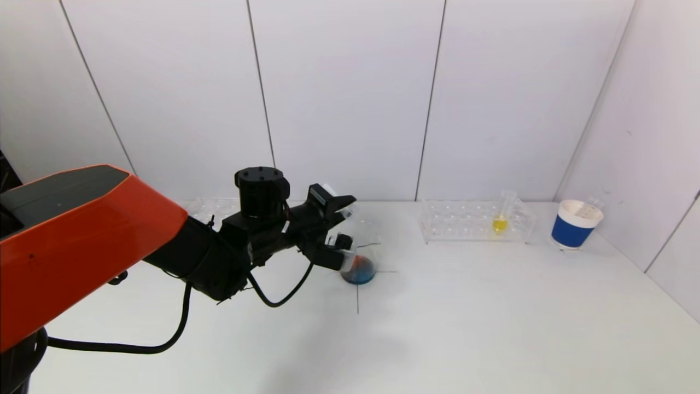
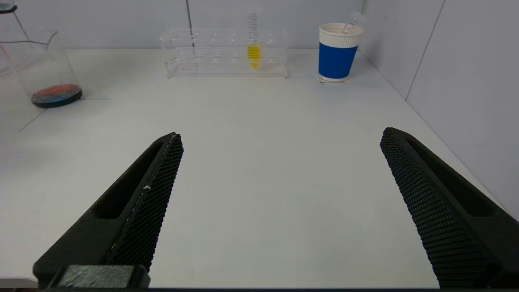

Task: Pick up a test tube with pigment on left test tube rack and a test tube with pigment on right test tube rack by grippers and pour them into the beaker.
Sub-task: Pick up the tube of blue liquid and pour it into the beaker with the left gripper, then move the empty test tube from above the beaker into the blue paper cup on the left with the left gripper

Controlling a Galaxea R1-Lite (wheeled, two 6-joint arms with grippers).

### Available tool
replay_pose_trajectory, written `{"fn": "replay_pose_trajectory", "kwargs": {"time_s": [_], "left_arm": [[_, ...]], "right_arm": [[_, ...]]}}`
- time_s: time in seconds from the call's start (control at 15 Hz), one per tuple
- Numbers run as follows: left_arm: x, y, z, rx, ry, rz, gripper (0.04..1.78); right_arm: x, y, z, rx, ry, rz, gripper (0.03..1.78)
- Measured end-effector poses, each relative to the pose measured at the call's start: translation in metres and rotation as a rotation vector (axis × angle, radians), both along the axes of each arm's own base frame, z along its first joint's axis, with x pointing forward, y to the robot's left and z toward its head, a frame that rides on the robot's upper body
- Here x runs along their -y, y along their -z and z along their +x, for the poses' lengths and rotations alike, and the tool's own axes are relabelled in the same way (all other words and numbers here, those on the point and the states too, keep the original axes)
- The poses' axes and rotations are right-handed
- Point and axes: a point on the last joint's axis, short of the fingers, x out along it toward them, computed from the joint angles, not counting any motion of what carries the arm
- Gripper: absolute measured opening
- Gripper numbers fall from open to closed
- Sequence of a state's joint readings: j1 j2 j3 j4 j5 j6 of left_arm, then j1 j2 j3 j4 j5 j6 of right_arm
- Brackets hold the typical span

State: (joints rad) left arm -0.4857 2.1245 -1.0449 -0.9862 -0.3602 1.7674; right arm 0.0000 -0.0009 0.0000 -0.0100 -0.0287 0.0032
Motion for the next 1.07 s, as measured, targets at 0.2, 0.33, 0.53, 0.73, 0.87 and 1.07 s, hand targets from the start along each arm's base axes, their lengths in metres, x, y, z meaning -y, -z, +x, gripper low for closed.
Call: {"fn": "replay_pose_trajectory", "kwargs": {"time_s": [0.2,0.33,0.53,0.73,0.87,1.07], "left_arm": [[0.0006,-0.0008,-0.0006,0.012,0.003,0.008,0.44],[0.0004,-0.0012,-0.0009,0.021,0.003,0.015,0.44],[0.0003,-0.0014,-0.0011,0.023,0.004,0.017,0.44],[0.0001,-0.0026,-0.0015,0.025,0.004,0.014,0.44],[0.0,-0.0032,-0.0019,0.012,0.002,0.001,0.44],[0.0039,-0.0089,-0.0058,-0.084,-0.011,-0.102,0.44]], "right_arm": [[0.0,0.0,0.0,0.0,0.0,0.0,1.77],[0.0,0.0,0.0,0.0,0.0,0.0,1.77],[0.0,0.0,0.0,0.0,0.0,0.0,1.77],[0.0,0.0,0.0,0.0,0.0,0.0,1.77],[0.0,0.0,0.0,0.0,0.0,0.0,1.77],[0.0,0.0,0.0,0.0,0.0,0.0,1.77]]}}
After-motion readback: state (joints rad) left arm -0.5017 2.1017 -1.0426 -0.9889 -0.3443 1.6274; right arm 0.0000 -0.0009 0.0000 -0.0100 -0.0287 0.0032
